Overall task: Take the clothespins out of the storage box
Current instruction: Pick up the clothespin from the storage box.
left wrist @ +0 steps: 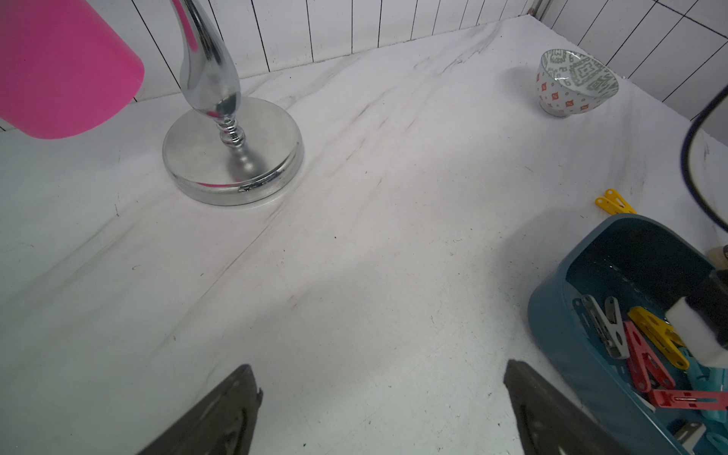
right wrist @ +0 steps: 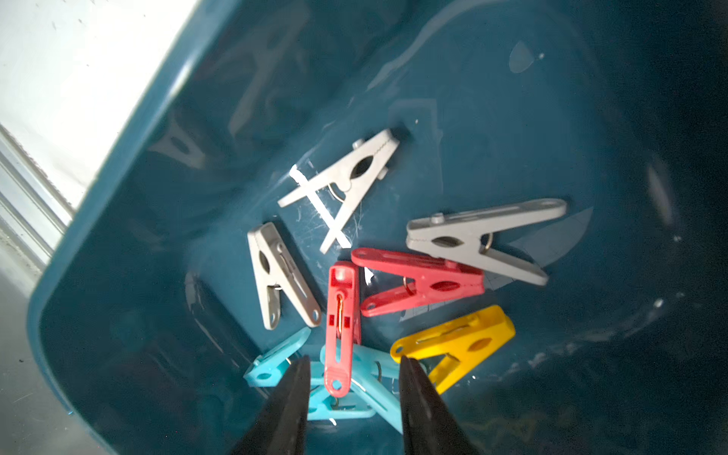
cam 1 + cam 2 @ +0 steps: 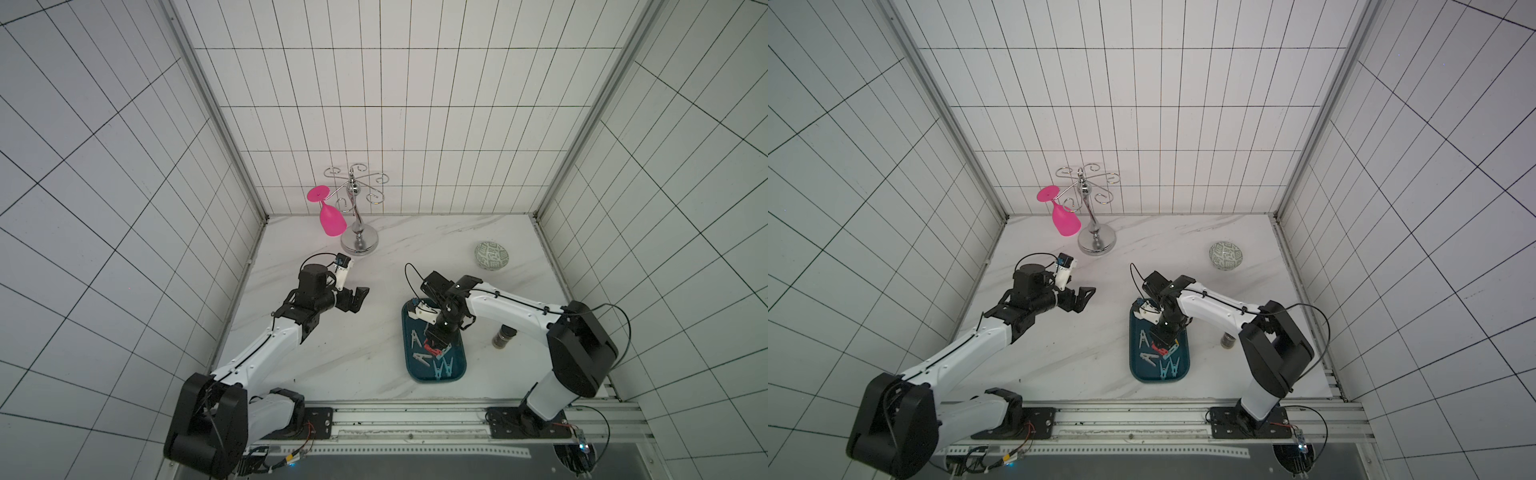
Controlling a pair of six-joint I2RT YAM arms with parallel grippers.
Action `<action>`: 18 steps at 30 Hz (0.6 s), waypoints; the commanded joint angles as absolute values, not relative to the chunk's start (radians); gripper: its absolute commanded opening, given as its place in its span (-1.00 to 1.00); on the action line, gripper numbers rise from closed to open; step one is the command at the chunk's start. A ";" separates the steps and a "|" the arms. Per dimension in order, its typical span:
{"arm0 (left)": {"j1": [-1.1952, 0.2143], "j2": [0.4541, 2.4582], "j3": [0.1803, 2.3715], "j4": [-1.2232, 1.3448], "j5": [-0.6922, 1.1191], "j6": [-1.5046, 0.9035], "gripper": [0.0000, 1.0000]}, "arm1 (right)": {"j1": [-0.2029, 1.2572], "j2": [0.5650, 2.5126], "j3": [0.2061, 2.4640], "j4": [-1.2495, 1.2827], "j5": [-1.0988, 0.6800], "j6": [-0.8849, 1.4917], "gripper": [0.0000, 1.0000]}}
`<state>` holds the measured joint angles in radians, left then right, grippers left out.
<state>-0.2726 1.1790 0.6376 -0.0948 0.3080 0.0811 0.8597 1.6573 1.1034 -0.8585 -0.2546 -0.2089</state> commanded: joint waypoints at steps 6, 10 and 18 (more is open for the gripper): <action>-0.275 1.184 0.657 -0.096 0.303 0.074 0.96 | 0.882 1.709 1.087 -0.846 -0.234 -0.199 -0.15; -0.275 1.180 0.651 -0.091 0.299 0.072 0.96 | 0.887 1.727 1.077 -0.838 -0.245 -0.195 -0.20; -0.276 1.175 0.638 -0.085 0.296 0.071 0.96 | 0.891 1.762 1.062 -0.816 -0.262 -0.177 -0.35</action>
<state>-0.2726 1.1790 0.6376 -0.0944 0.3069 0.0746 0.8795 1.7348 1.0935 -0.8223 -0.2489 -0.1886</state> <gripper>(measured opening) 0.981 0.333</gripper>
